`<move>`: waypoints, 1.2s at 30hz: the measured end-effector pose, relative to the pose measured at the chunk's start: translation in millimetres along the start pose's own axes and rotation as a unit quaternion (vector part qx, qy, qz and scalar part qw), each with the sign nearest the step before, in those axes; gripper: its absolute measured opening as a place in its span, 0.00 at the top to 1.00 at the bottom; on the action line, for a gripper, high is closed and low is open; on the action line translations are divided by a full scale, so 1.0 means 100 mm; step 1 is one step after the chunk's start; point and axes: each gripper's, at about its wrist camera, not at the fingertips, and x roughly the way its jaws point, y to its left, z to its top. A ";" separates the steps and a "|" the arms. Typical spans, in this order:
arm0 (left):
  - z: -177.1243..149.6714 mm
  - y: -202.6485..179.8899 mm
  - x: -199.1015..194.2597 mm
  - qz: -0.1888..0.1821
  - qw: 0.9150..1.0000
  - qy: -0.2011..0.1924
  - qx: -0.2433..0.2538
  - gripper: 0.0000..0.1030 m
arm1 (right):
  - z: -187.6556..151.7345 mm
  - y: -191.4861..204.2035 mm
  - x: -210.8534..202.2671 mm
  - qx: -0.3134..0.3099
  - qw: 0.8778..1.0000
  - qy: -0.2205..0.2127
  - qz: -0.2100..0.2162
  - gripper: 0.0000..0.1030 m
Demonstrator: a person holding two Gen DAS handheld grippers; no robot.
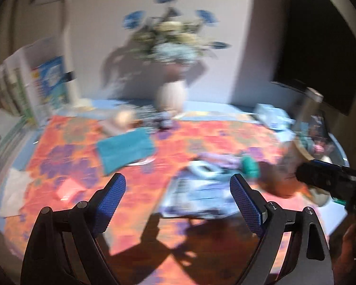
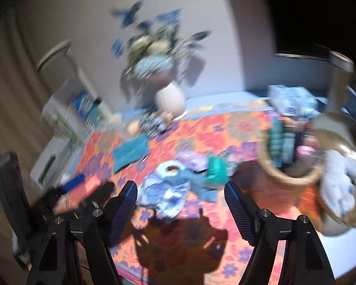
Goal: Organize soft objects
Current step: 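Grasp the pink bag with the left tool while the right tool grasps the white printed bag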
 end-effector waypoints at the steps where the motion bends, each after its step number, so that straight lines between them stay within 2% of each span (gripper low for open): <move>1: -0.01 0.13 0.03 0.005 1.000 0.005 -0.002 0.14 | -0.01 0.10 0.11 -0.020 1.000 0.009 0.000 0.28; 6: -0.11 0.82 0.15 0.055 0.997 0.019 -0.043 0.14 | -0.10 0.45 0.63 -0.107 0.993 0.055 0.008 0.28; 9: -0.17 1.16 0.22 0.099 0.992 0.015 -0.072 0.14 | -0.17 0.59 0.89 -0.146 0.986 0.080 0.009 0.28; 11: -0.21 1.29 0.29 0.107 0.991 0.022 -0.080 0.14 | -0.21 0.66 1.01 -0.167 0.982 0.086 0.001 0.28; 18: -0.30 1.54 0.61 0.077 0.993 0.048 -0.077 0.14 | -0.26 0.72 1.20 -0.222 0.971 0.088 -0.014 0.28; 21: -0.30 1.63 0.75 0.074 0.992 0.062 -0.075 0.14 | -0.25 0.68 1.26 -0.240 0.967 0.089 -0.016 0.28; 27: -0.28 1.70 1.02 0.078 0.991 0.085 -0.071 0.14 | -0.25 0.55 1.45 -0.235 0.966 0.110 -0.011 0.28; 30: -0.32 1.73 1.14 0.073 0.989 0.104 -0.079 0.14 | -0.33 0.52 1.52 -0.225 0.964 0.140 0.015 0.27; 32: -0.34 1.72 1.15 0.064 0.989 0.111 -0.074 0.14 | -0.40 0.58 1.46 -0.239 0.960 0.141 0.026 0.26; 34: -0.35 1.67 1.10 0.033 0.991 0.112 -0.058 0.14 | -0.44 0.65 1.37 -0.244 0.958 0.141 0.060 0.26; 36: -0.37 1.64 1.06 0.006 0.992 0.115 -0.051 0.14 | -0.45 0.68 1.36 -0.240 0.959 0.138 0.066 0.26</move>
